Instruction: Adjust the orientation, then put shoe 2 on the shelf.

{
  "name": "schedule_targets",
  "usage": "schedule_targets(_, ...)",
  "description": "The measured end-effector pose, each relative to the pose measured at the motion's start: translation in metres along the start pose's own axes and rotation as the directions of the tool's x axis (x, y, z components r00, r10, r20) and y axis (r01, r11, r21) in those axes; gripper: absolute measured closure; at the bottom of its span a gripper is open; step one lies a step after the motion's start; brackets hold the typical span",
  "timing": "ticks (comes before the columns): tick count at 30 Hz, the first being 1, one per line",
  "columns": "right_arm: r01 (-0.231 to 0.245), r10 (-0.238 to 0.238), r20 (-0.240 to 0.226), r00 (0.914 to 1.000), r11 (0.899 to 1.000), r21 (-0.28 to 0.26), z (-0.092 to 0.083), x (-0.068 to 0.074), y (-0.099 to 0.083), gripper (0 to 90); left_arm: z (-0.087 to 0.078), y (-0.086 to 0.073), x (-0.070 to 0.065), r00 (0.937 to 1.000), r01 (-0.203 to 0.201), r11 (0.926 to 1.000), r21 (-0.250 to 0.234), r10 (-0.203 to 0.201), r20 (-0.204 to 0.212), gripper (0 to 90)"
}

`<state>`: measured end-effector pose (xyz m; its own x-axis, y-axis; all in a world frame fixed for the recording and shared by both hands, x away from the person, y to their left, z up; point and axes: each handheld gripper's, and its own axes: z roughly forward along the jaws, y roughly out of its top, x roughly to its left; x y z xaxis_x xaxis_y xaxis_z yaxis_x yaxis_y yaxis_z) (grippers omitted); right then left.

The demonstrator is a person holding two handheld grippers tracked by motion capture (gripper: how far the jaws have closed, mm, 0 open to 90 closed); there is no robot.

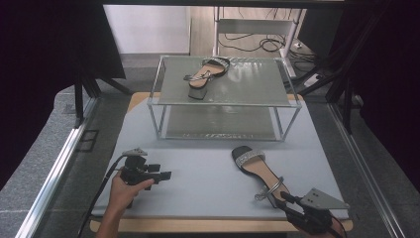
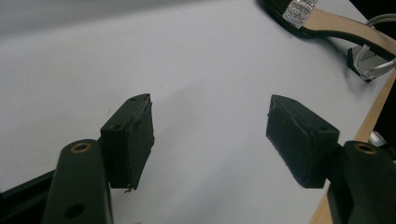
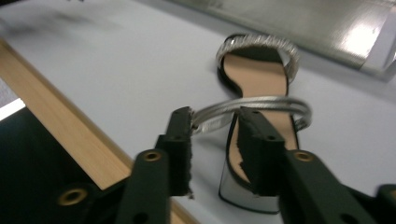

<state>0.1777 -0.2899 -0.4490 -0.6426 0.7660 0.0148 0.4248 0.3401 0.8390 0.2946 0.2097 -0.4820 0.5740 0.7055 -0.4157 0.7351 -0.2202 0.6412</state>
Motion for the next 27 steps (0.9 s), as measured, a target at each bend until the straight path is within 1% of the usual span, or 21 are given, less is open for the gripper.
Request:
schedule_targets(1,-0.006,0.006,-0.003,1.0000,1.000,-0.008,-0.002,-0.001,0.003,59.3,0.000,0.000,0.000,1.0000,-0.001,1.0000,0.001,0.001,0.000,32.3)
schedule_targets(3,-0.001,0.001,-0.013,0.9999,1.000,-0.013,-0.003,-0.003,0.010,51.7,-0.001,0.002,0.000,1.0000,0.002,1.0000,0.002,-0.002,0.002,32.3)
schedule_targets(4,-0.001,0.001,-0.013,0.9999,1.000,-0.013,-0.003,-0.003,0.010,51.7,-0.001,0.002,0.000,1.0000,0.002,1.0000,0.002,-0.002,0.002,32.4)
schedule_targets(5,0.004,-0.004,-0.012,0.9999,1.000,-0.007,0.002,-0.007,0.020,47.1,-0.001,0.003,-0.001,1.0000,-0.001,1.0000,0.001,0.001,0.002,32.4)
schedule_targets(7,0.007,-0.007,-0.008,0.9999,1.000,0.014,0.010,-0.013,0.031,43.1,-0.001,0.004,-0.002,1.0000,-0.003,1.0000,0.000,0.003,0.003,32.4)
schedule_targets(8,0.007,-0.007,-0.008,0.9999,1.000,0.014,0.010,-0.013,0.031,43.1,-0.001,0.004,-0.002,1.0000,-0.007,1.0000,0.001,0.007,0.002,32.4)
schedule_targets(12,0.003,-0.002,-0.014,0.9999,0.997,0.079,0.029,-0.029,0.059,39.4,-0.002,0.004,-0.002,0.9999,-0.013,0.9999,0.000,0.013,-0.002,32.1)
schedule_targets(15,0.006,-0.003,-0.022,0.9998,0.990,0.144,0.046,-0.040,0.074,38.4,-0.004,0.002,0.001,1.0000,-0.005,1.0000,-0.004,0.005,-0.008,32.2)
schedule_targets(16,0.007,0.000,-0.039,0.9992,0.983,0.184,0.059,-0.044,0.081,37.9,-0.004,0.001,0.002,1.0000,0.002,1.0000,-0.007,-0.002,-0.007,32.2)
schedule_targets(17,0.007,0.000,-0.039,0.9992,0.983,0.184,0.059,-0.044,0.081,37.9,-0.004,0.000,0.003,1.0000,0.001,1.0000,-0.006,-0.001,-0.008,32.2)
schedule_targets(18,0.007,0.003,-0.045,0.9990,0.978,0.207,0.065,-0.045,0.083,37.3,-0.005,0.000,0.003,1.0000,0.003,1.0000,-0.008,-0.003,-0.008,32.2)
schedule_targets(19,0.009,0.003,-0.046,0.9989,0.968,0.249,0.076,-0.048,0.087,36.0,-0.005,-0.001,0.004,1.0000,0.003,0.9999,-0.011,-0.003,-0.008,32.2)
schedule_targets(20,0.009,0.003,-0.046,0.9989,0.968,0.249,0.076,-0.048,0.087,36.0,-0.005,-0.001,0.004,1.0000,0.004,0.9999,-0.013,-0.004,-0.006,32.2)
schedule_targets(21,0.006,0.009,-0.051,0.9987,0.962,0.274,0.082,-0.049,0.087,35.4,-0.006,-0.001,0.004,1.0000,0.001,0.9999,-0.013,-0.001,-0.009,32.2)
schedule_targets(22,0.003,0.013,-0.050,0.9987,0.954,0.301,0.087,-0.050,0.087,34.4,-0.006,-0.002,0.004,1.0000,-0.002,0.9999,-0.013,0.001,-0.009,32.1)
schedule_targets(23,0.003,0.011,-0.036,0.9993,0.939,0.344,0.098,-0.052,0.086,33.1,-0.007,-0.002,0.003,1.0000,-0.001,0.9999,-0.016,0.001,-0.004,32.0)
schedule_targets(24,0.003,0.011,-0.036,0.9993,0.939,0.344,0.098,-0.052,0.086,33.1,-0.008,-0.002,0.003,1.0000,-0.003,0.9998,-0.019,0.004,0.005,32.0)
schedule_targets(26,0.003,0.010,-0.032,0.9994,0.918,0.398,0.107,-0.053,0.083,31.6,-0.009,-0.002,0.003,0.9999,-0.004,0.9997,-0.023,0.004,0.012,31.9)
schedule_targets(27,-0.001,0.012,-0.022,0.9997,0.906,0.423,0.111,-0.054,0.081,30.9,-0.010,-0.002,0.003,0.9999,-0.004,0.9997,-0.025,0.004,0.012,31.9)
